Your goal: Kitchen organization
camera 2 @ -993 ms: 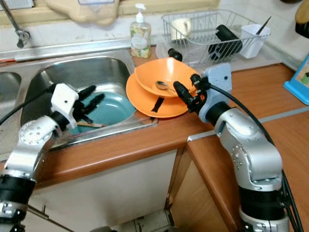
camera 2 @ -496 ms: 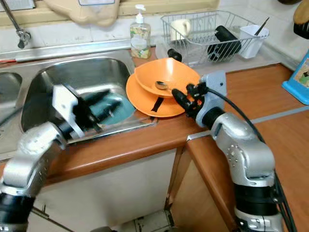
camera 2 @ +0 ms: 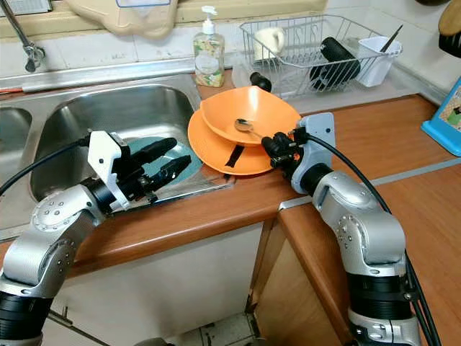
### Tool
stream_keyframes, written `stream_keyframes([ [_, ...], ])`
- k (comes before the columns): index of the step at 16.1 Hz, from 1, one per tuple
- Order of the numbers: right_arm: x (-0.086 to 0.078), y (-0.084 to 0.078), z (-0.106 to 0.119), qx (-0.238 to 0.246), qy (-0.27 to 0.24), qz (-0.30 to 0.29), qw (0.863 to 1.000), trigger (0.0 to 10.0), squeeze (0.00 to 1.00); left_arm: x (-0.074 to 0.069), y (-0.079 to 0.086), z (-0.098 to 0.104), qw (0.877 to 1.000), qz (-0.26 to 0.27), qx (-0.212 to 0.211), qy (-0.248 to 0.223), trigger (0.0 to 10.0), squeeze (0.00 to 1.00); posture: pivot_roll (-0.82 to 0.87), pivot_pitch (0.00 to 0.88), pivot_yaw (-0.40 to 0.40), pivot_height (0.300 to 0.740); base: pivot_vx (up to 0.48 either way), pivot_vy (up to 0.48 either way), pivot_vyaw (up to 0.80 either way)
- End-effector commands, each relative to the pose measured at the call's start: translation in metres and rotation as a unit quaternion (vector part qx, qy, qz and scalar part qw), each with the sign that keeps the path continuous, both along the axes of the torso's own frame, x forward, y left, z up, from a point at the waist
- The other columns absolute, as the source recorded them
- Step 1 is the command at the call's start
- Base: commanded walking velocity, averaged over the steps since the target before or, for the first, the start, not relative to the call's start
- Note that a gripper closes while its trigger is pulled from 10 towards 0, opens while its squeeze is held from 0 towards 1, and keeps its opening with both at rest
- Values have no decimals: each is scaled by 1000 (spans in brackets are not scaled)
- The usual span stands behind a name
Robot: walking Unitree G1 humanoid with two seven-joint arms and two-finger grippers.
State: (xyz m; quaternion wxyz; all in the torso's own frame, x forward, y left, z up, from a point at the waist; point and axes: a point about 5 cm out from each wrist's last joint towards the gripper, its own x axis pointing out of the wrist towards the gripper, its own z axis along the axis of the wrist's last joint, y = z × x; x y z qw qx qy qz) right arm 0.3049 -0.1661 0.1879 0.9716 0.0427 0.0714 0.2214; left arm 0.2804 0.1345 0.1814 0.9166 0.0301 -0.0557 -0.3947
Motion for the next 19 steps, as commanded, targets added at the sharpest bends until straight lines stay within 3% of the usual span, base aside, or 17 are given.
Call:
stream_keyframes([
  [1, 4, -4, 5, 6, -3, -9, 1000, 0, 0, -2, -1, 4, 1000, -2, 4, -4, 10000, 0, -96, 0, 23, 740, 0, 0, 0],
  [5, 4, -5, 8, 4, -11, -11, 1000, 0, 0, -2, -3, 5, 1000, -5, 21, -12, 10000, 0, -93, 0, 22, 740, 0, 0, 0],
  [7, 2, -5, 19, 2, -30, 0, 1000, 0, 0, 3, -6, 10, 997, 4, 60, -53, 10000, 0, -92, 0, 21, 740, 0, 0, 0],
  [10, -8, 3, 40, -15, -64, 65, 996, 0, 0, 11, -19, 19, 984, -16, 129, -124, 10000, 0, -94, 0, 27, 740, 0, 0, 0],
  [16, -29, 20, 56, -53, -81, 160, 982, 431, 0, 29, -41, 32, 967, -22, 160, -197, 9804, 0, -113, 0, 35, 740, 0, 0, 0],
  [17, -33, 25, 57, -56, -81, 174, 980, 353, 0, 32, -43, 30, 963, -26, 175, -205, 6431, 0, -116, 0, 42, 740, 0, 0, 0],
  [18, -34, 28, 58, -55, -83, 180, 979, 235, 0, 33, -44, 29, 960, -29, 184, -209, 4745, 0, -116, 0, 48, 740, 0, 0, 0],
  [19, -35, 30, 59, -54, -83, 183, 978, 0, 0, 34, -45, 29, 958, -30, 189, -212, 4353, 0, -115, 0, 51, 740, 0, 0, 0],
])
